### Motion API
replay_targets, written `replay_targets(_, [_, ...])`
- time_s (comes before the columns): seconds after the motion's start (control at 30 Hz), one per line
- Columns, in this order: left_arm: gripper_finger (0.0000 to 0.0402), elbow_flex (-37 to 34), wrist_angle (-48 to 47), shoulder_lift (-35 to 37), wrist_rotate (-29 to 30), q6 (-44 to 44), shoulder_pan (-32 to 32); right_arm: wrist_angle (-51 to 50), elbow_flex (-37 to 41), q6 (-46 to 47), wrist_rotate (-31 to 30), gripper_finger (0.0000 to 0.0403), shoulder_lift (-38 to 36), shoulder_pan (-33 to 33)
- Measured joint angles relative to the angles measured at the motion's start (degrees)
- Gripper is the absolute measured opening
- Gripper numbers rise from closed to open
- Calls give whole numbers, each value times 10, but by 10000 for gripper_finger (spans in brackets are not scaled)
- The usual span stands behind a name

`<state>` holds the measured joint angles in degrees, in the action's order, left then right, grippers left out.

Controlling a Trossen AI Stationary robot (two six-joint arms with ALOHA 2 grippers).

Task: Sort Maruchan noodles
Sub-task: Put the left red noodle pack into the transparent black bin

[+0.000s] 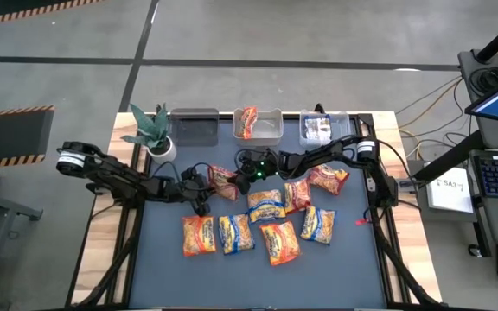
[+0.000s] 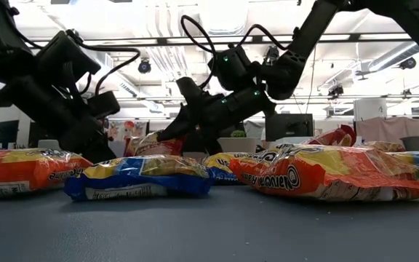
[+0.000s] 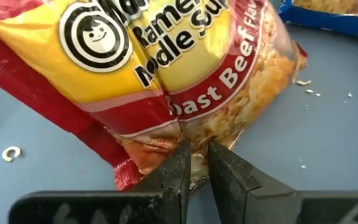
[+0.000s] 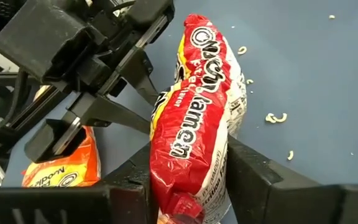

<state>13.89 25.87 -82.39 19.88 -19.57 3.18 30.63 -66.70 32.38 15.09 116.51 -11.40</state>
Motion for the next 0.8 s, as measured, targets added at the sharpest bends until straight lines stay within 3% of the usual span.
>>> replay_targets(0.4, [58,0,-78,135,-24,31,-1,-27,1,-113,8,121,-27,1])
replay_targets(0.63, [112,7,-134,248,-28,56,0,-63,-1,-213,1,121,-38,16])
replay_targets(0.8, [167,38,-129,281,-24,78,-1,-62,-1,-271,-1,121,-38,32])
